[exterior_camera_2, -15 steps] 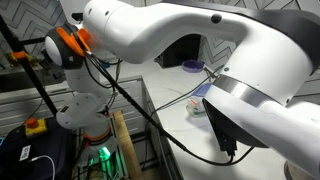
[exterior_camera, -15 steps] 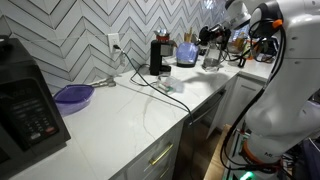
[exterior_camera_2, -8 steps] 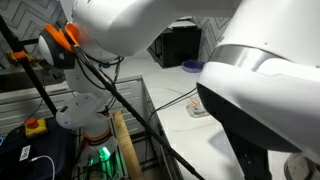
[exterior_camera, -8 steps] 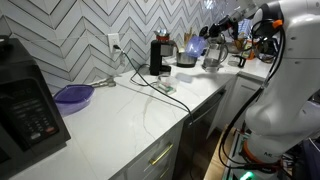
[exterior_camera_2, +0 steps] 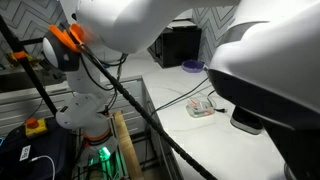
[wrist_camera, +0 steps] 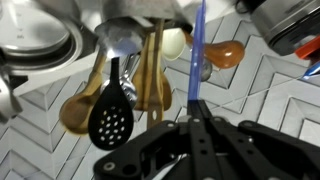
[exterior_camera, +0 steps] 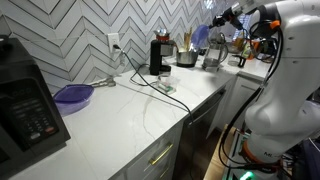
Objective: Put the blue lid onto the metal bucket
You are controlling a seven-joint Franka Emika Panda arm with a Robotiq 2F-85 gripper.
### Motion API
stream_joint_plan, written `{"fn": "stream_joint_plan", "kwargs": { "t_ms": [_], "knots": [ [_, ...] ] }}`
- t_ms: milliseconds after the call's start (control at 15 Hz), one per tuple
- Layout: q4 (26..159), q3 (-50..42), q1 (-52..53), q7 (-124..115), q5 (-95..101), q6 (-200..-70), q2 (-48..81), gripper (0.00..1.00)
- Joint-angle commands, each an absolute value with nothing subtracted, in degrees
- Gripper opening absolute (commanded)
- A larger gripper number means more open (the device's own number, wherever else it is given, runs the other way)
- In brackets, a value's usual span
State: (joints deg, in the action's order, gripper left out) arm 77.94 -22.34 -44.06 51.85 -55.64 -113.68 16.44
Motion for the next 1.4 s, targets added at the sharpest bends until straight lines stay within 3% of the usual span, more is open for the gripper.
{"fn": "stream_joint_plan", "kwargs": {
  "t_ms": [0,333,733,1133,1333],
  "knots": [
    [77.25,-22.08,-40.68,51.25,-54.39,-129.04,18.27,0.0],
    [79.32,-22.01,-33.31,52.94,-48.87,-152.27,18.65,0.0],
    [78.79,-22.03,-32.1,51.3,-44.92,-150.3,18.73,0.01],
    [79.44,-22.84,-32.6,53.99,-39.35,-138.9,20.16,0.0],
    [77.09,-20.17,-34.07,59.81,-45.24,-141.74,22.84,0.0]
  ]
}}
